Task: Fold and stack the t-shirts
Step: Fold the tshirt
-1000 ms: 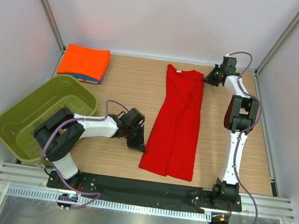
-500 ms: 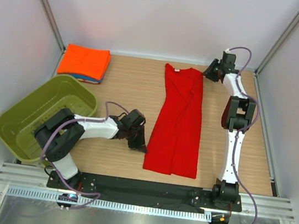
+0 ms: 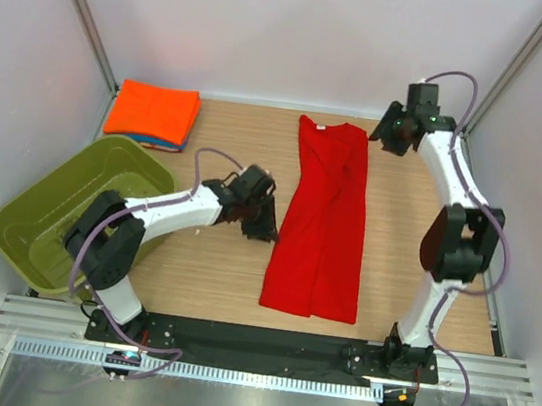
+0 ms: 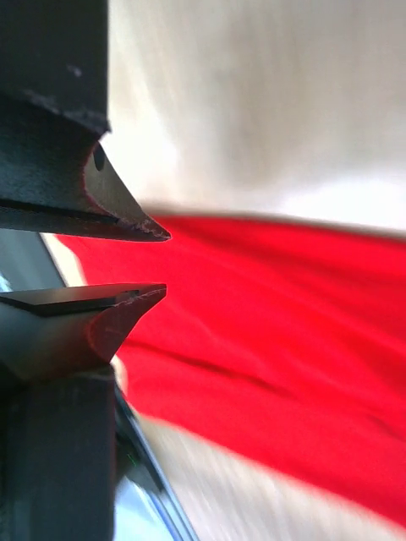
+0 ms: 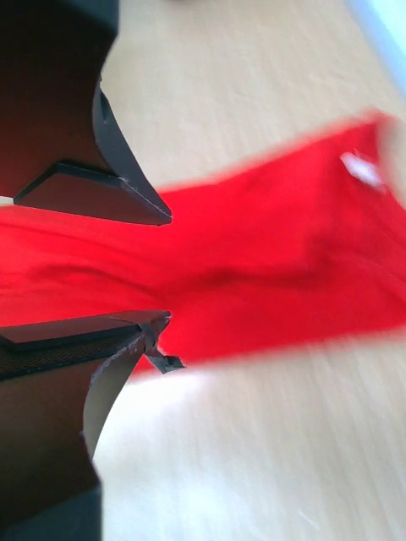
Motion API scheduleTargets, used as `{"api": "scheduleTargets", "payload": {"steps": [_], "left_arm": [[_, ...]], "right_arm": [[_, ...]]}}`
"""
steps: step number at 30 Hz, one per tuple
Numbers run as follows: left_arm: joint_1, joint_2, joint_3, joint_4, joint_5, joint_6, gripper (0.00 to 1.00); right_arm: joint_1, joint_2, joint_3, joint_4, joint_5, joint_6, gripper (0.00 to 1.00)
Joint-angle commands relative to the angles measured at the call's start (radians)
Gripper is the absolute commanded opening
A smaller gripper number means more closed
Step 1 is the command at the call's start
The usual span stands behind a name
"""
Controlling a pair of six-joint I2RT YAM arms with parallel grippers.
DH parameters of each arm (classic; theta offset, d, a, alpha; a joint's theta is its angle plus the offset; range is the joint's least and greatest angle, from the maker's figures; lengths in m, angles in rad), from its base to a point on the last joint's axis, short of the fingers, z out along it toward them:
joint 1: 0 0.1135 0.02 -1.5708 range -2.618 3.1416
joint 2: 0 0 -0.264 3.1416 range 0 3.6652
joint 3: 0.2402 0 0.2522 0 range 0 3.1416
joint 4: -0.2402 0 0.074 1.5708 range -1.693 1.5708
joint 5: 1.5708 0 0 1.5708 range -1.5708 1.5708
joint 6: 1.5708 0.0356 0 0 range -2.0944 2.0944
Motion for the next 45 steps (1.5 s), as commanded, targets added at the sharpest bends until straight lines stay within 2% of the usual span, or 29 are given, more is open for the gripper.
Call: {"api": "scheduleTargets", "payload": {"steps": [1, 3, 4, 7, 10, 11, 14, 16, 19, 30, 35, 41, 45], "left_arm": [[0.107, 0.046, 0.176, -0.036, -0.029, 0.096, 0.27], [0.142, 0.089, 0.233, -0.017, -0.017, 0.122, 0.27], [0.174, 0.105, 0.297, -0.009, -0.009, 0.145, 0.27], [0.243, 0.197, 0.386, 0.020, 0.048, 0.147, 0.27], [0.286, 0.315, 0.477, 0.086, 0.126, 0.122, 0.27], [0.293, 0.347, 0.535, 0.118, 0.161, 0.121, 0.27], [0.302, 0.479, 0.626, 0.163, 0.251, 0.127, 0.27], [0.302, 0.564, 0.704, 0.201, 0.295, 0.130, 0.28], [0.303, 0.661, 0.794, 0.230, 0.315, 0.124, 0.28], [0.300, 0.890, 1.014, 0.235, 0.195, 0.047, 0.33], [0.302, 0.927, 1.032, 0.226, 0.140, 0.047, 0.32], [0.302, 1.010, 1.115, 0.226, 0.200, 0.040, 0.31], [0.302, 1.028, 1.123, 0.224, 0.214, 0.039, 0.25]], "right_arm": [[0.180, -0.218, -0.241, -0.092, 0.087, 0.005, 0.51], [0.269, -0.336, -0.352, -0.070, 0.112, 0.048, 0.50], [0.300, -0.372, -0.459, -0.053, 0.112, 0.064, 0.49], [0.423, -0.479, -0.609, -0.036, 0.150, 0.126, 0.49], [0.523, -0.571, -0.728, -0.003, 0.201, 0.205, 0.48], [0.597, -0.588, -0.751, 0.002, 0.224, 0.220, 0.48], [0.716, -0.642, -0.834, 0.034, 0.269, 0.281, 0.47], [0.762, -0.664, -0.875, 0.066, 0.288, 0.309, 0.46], [0.797, -0.687, -0.900, 0.056, 0.328, 0.321, 0.45], [0.866, -0.730, -0.989, 0.086, 0.341, 0.381, 0.42], [0.944, -0.653, -0.971, 0.108, 0.371, 0.389, 0.44], [1.040, -0.567, -0.955, 0.184, 0.385, 0.435, 0.46], [1.122, -0.510, -0.941, 0.194, 0.431, 0.481, 0.50]]}}
